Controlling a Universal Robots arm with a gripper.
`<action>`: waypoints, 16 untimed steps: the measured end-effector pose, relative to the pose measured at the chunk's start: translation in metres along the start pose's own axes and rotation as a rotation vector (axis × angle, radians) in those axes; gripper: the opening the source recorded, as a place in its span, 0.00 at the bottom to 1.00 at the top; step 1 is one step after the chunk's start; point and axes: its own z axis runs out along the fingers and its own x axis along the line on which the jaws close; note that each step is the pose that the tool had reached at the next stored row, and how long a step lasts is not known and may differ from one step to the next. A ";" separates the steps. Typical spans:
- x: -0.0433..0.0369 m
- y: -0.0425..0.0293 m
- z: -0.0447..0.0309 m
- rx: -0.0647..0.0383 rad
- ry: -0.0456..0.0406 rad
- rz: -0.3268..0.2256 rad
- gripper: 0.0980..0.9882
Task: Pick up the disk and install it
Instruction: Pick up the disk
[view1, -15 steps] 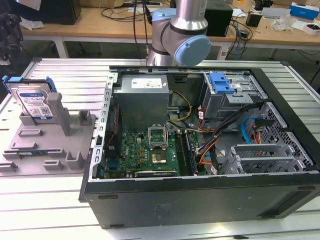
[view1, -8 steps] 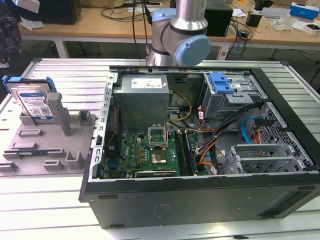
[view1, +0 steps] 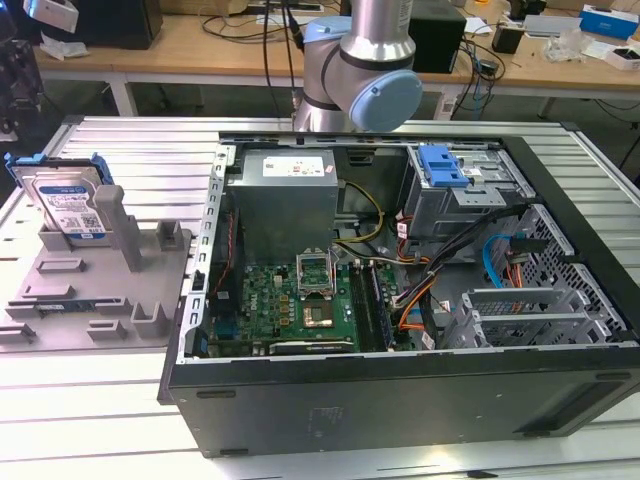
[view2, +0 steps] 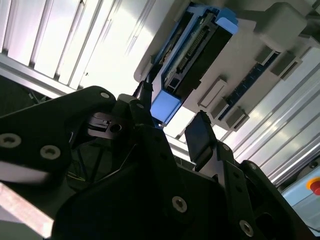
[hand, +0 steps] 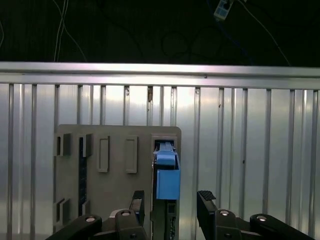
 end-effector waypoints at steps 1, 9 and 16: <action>0.0004 0.0001 0.0009 0.000 0.0001 0.000 0.50; 0.0025 0.0006 0.0064 0.000 0.0000 -0.002 0.50; 0.0032 0.0005 0.0123 0.000 0.0000 -0.005 0.50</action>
